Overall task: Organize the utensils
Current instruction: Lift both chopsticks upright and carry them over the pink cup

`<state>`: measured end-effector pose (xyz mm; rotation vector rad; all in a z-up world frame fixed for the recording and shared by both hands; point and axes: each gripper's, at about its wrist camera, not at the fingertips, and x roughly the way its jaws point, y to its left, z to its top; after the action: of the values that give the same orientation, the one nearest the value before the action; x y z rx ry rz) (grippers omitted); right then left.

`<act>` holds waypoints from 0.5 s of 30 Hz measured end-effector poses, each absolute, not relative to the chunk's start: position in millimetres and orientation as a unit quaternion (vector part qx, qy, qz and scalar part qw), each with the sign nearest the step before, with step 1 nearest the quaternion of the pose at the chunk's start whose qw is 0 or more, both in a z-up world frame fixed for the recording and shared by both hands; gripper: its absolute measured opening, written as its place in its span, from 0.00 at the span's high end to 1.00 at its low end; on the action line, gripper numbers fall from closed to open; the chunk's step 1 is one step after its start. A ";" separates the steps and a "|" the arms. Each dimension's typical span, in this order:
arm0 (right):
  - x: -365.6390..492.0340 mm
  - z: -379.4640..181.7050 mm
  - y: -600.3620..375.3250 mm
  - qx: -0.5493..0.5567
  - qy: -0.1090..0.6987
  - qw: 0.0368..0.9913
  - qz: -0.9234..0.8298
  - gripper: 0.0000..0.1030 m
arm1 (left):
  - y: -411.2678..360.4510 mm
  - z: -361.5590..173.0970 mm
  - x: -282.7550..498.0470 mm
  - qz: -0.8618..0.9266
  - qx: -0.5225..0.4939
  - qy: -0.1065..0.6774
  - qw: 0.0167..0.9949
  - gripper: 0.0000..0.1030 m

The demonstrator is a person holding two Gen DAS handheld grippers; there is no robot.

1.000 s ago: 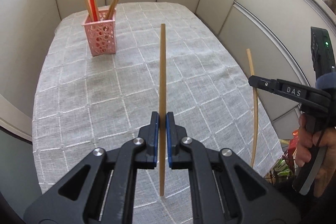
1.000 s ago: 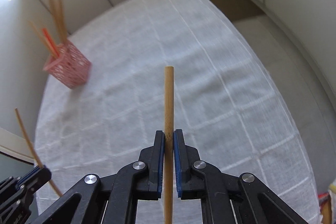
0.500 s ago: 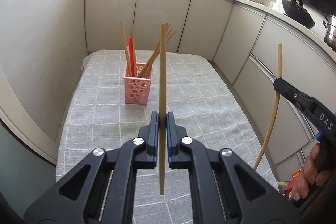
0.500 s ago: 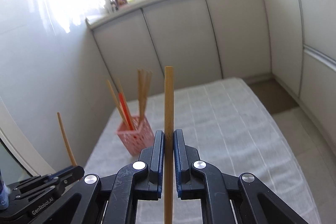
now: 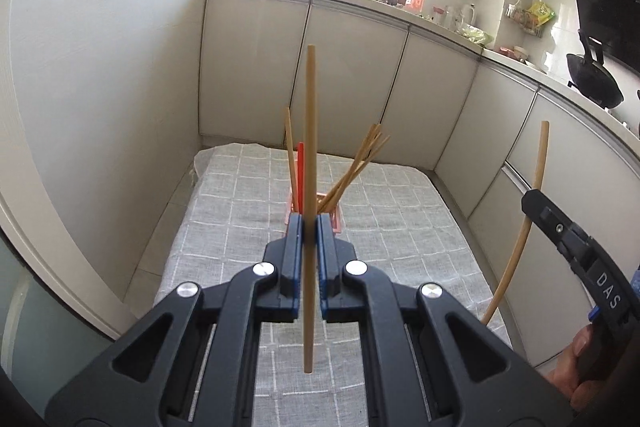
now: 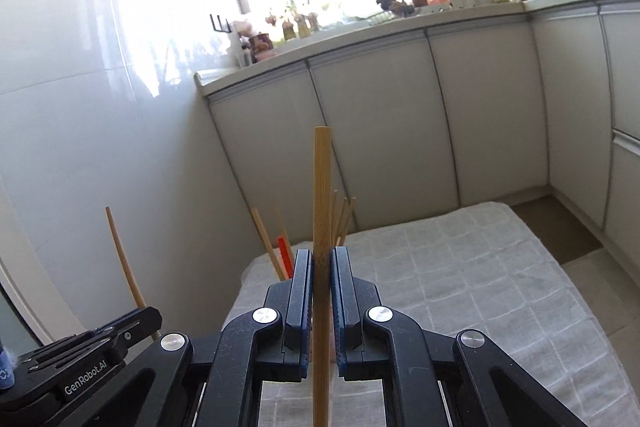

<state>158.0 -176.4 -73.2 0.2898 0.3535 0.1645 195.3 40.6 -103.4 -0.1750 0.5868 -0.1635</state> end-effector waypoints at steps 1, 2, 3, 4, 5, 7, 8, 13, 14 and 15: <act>162.0 -72.4 -175.5 0.143 0.175 0.971 0.082 0.92 | 42.7 -101.9 200.0 -0.079 -0.089 0.289 0.950 0.93; 165.2 -71.9 -174.4 0.143 0.174 0.971 0.083 0.92 | 45.0 -101.3 205.0 -0.079 -0.090 0.289 0.950 0.93; 169.2 -71.9 -173.0 0.142 0.174 0.971 0.084 0.92 | 45.9 -100.1 209.1 -0.078 -0.091 0.290 0.950 0.93; 173.5 -71.8 -171.5 0.140 0.175 0.971 0.085 0.92 | 46.3 -99.1 212.3 -0.077 -0.090 0.289 0.950 0.93; 178.1 -71.7 -170.3 0.139 0.175 0.971 0.087 0.92 | 46.8 -97.8 217.1 -0.075 -0.089 0.288 0.951 0.93; 186.7 -71.4 -168.5 0.136 0.174 0.971 0.088 0.92 | 46.5 -95.0 223.0 -0.075 -0.091 0.284 0.951 0.93; 191.7 -70.7 -167.7 0.134 0.174 0.972 0.089 0.92 | 46.7 -93.7 227.2 -0.076 -0.093 0.282 0.952 0.93; 214.4 -71.7 -168.3 0.141 0.175 0.971 0.087 0.92 | 43.7 -87.8 247.8 -0.082 -0.096 0.257 0.958 0.93; 218.9 -73.5 -167.7 0.145 0.176 0.970 0.087 0.92 | 42.6 -87.0 252.1 -0.084 -0.097 0.249 0.960 0.93; 223.7 -76.2 -167.2 0.149 0.178 0.969 0.087 0.92 | 41.9 -86.8 254.9 -0.085 -0.098 0.242 0.961 0.93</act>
<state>223.7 -167.2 -76.2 0.3013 0.3605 0.1751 254.9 41.9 -86.8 -0.1989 0.4912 -0.1729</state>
